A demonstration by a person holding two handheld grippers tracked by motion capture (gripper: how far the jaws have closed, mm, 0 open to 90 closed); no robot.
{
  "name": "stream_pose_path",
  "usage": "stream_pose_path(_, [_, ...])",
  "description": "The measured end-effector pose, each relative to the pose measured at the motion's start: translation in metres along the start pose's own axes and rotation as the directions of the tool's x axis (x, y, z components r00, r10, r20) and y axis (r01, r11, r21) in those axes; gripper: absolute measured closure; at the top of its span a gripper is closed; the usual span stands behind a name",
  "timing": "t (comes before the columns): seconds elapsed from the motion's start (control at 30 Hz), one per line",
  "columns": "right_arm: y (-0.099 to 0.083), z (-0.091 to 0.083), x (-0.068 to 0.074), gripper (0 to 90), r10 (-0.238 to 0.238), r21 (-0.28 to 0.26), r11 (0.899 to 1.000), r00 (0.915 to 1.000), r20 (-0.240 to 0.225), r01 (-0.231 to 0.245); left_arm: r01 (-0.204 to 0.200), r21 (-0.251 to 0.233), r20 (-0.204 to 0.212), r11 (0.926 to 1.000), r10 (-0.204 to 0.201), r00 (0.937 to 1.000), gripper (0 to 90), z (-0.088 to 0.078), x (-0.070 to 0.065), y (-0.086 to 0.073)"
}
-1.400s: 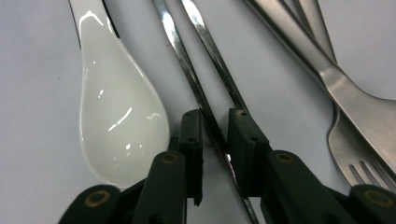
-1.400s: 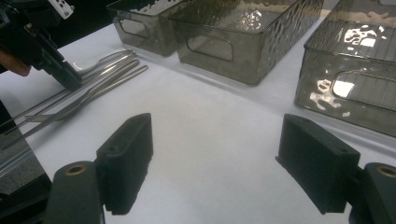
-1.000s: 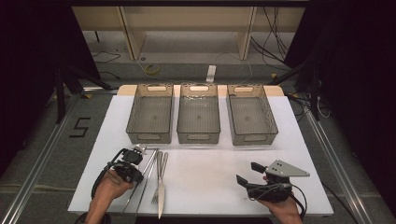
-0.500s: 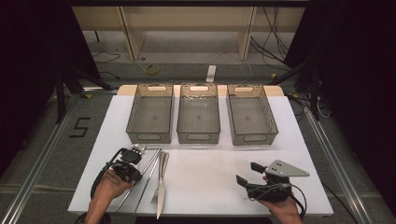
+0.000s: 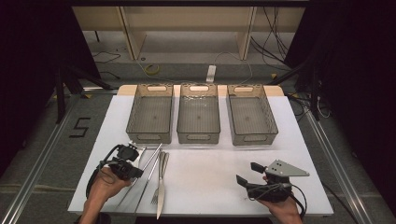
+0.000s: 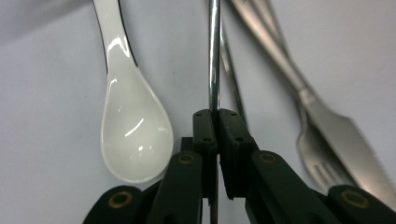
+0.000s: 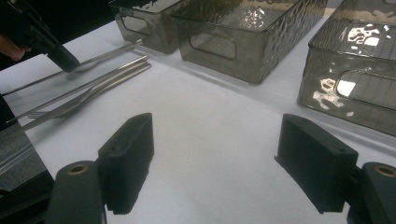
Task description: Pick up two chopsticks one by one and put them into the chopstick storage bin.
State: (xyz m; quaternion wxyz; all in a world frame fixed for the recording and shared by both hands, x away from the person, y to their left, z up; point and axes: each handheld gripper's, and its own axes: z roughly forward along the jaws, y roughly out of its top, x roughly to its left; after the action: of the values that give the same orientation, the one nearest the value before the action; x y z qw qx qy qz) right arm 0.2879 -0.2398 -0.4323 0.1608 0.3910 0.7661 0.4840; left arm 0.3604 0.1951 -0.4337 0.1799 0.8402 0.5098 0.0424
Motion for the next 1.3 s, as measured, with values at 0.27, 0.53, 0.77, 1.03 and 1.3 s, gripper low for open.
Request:
stream_pose_path(0.27, [0.000,-0.004,-0.001,27.8,0.003,-0.035,0.999,1.0000,0.001,-0.003,-0.031,-0.123,0.069,0.9920,0.039,0.9968,85.3,-0.027,-0.003,0.015])
stream_pose_path(0.53, [0.000,-0.005,-0.001,27.6,0.002,-0.055,0.998,1.0000,0.003,-0.001,-0.049,-0.185,0.094,0.9814,0.067,0.9933,85.3,-0.041,0.000,0.030])
stream_pose_path(0.77, [0.000,-0.005,-0.001,27.6,0.003,-0.054,0.999,1.0000,0.005,-0.003,-0.032,-0.289,0.093,0.9569,0.061,0.9938,85.3,-0.052,0.009,0.053])
stream_pose_path(1.03, [0.000,-0.006,-0.001,27.6,0.010,-0.057,0.998,0.9999,0.004,-0.010,-0.001,-0.352,0.092,0.9359,0.036,0.9951,85.2,-0.056,0.023,0.081])
stream_pose_path(1.3, [0.000,-0.005,-0.001,27.6,0.008,-0.056,0.998,0.9999,0.006,-0.008,0.017,-0.403,0.072,0.9152,0.013,0.9973,85.2,-0.062,0.041,0.107])
